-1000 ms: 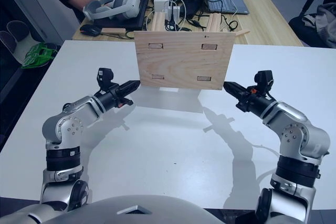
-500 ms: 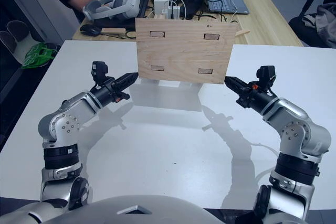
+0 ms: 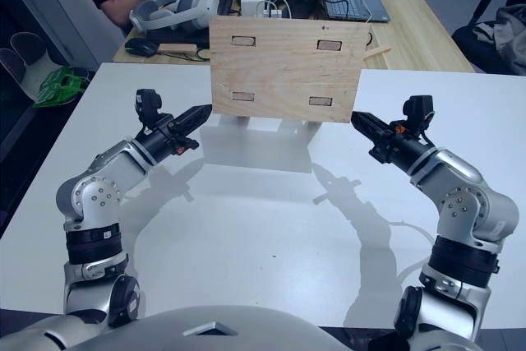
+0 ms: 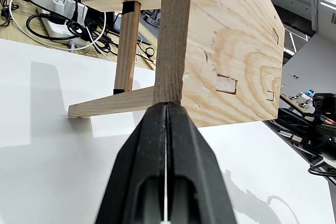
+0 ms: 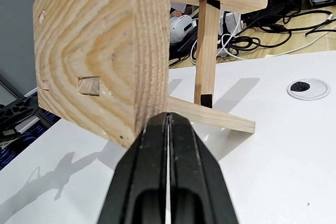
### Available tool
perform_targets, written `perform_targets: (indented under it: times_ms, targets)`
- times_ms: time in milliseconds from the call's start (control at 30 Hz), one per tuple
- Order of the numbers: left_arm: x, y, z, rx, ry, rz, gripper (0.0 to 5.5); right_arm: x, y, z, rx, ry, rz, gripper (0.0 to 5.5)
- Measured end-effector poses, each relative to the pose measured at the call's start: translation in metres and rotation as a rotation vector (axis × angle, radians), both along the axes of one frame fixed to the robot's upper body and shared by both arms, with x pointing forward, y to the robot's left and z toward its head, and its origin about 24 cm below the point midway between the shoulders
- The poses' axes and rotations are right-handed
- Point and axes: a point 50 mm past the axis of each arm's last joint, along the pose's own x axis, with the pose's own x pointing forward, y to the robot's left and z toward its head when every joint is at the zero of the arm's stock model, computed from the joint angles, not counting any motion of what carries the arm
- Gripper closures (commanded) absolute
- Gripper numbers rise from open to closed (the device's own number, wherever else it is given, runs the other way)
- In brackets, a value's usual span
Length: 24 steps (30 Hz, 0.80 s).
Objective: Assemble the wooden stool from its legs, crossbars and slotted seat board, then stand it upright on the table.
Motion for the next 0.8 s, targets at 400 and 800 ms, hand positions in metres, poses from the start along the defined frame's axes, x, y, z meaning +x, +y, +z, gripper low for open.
perform_targets:
  times_ms: [400, 800]
  targets:
    - [0.002, 0.001, 0.008, -0.066, -0.031, 0.023, 5.5, 0.003, 0.003, 0.01, 0.013, -0.036, 0.0, 5.46]
    - [0.003, 0.001, 0.014, -0.128, -0.048, 0.03, 5.5, 0.004, 0.004, 0.016, 0.045, -0.063, -0.003, 5.46]
